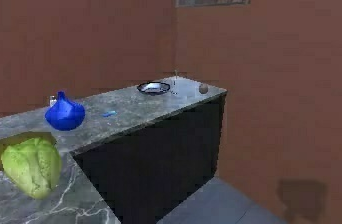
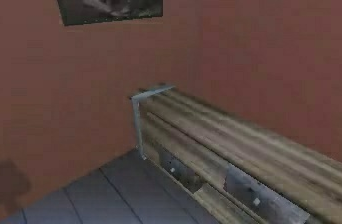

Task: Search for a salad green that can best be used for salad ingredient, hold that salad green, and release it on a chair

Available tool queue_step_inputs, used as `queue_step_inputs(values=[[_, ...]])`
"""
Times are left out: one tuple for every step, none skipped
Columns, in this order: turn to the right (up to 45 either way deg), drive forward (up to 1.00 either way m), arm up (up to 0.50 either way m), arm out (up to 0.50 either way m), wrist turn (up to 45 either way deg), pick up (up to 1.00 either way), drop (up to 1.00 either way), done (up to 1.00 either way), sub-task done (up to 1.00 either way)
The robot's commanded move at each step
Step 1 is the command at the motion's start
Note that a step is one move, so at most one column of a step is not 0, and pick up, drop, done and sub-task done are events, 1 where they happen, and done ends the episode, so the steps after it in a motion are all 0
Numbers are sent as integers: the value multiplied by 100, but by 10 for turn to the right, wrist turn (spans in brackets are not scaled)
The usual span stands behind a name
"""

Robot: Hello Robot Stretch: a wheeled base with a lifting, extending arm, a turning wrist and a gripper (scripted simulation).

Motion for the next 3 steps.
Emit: queue_step_inputs(values=[[-450,0,0,0,0,0,0,0,0],[-450,0,0,0,0,0,0,0,0],[-300,0,0,0,0,0,0,0,0]])
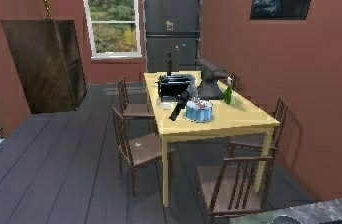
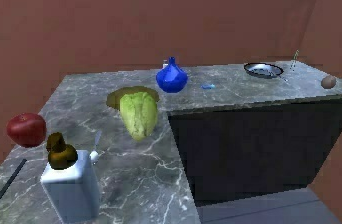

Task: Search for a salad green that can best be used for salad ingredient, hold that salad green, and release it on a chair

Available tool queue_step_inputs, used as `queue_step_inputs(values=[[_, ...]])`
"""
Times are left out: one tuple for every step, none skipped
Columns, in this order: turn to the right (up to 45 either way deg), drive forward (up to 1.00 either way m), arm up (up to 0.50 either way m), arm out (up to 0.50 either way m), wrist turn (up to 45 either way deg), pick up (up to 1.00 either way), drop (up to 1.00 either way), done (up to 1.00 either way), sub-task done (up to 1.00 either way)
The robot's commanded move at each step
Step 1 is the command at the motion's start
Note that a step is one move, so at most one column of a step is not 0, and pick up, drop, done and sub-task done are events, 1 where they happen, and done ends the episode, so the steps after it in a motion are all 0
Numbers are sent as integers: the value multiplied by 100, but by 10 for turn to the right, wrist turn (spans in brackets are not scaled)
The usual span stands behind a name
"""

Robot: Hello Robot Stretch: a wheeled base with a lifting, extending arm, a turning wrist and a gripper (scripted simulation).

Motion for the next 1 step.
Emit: queue_step_inputs(values=[[0,0,50,0,0,0,0,0,0]])
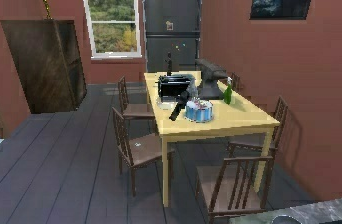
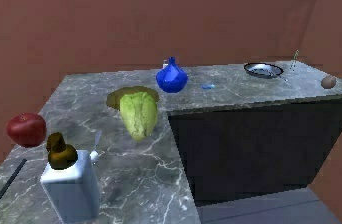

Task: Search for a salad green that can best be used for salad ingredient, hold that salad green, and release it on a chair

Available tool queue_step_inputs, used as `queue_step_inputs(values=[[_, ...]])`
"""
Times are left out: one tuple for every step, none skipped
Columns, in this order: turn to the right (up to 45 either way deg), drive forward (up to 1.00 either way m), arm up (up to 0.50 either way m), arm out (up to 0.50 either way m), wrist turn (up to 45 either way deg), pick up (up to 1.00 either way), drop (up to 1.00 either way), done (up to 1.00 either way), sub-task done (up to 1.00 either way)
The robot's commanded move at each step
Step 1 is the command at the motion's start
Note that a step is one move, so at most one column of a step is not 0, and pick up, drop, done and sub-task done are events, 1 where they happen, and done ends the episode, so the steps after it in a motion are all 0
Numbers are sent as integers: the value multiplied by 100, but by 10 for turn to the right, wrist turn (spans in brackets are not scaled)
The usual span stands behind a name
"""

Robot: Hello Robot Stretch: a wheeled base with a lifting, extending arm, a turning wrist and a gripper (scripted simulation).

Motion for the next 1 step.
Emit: queue_step_inputs(values=[[0,0,38,0,0,0,0,0,0]])
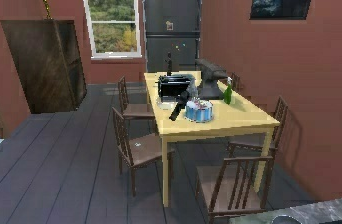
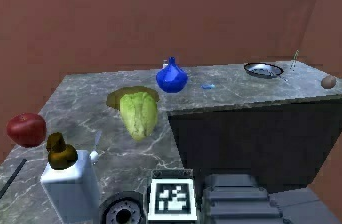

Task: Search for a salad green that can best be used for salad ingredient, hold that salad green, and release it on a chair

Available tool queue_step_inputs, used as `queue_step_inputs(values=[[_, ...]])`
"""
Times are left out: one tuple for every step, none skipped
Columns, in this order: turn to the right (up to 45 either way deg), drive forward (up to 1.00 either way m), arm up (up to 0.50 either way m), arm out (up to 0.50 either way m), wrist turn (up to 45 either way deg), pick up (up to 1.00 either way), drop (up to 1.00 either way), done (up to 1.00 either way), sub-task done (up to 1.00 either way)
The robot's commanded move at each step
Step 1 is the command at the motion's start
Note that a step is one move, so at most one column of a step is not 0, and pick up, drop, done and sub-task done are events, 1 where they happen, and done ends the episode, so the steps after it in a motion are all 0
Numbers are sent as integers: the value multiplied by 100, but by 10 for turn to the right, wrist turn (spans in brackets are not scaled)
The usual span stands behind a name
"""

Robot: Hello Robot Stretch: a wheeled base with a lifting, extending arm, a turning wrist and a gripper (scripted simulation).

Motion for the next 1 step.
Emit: queue_step_inputs(values=[[0,0,0,26,0,0,0,0,0]])
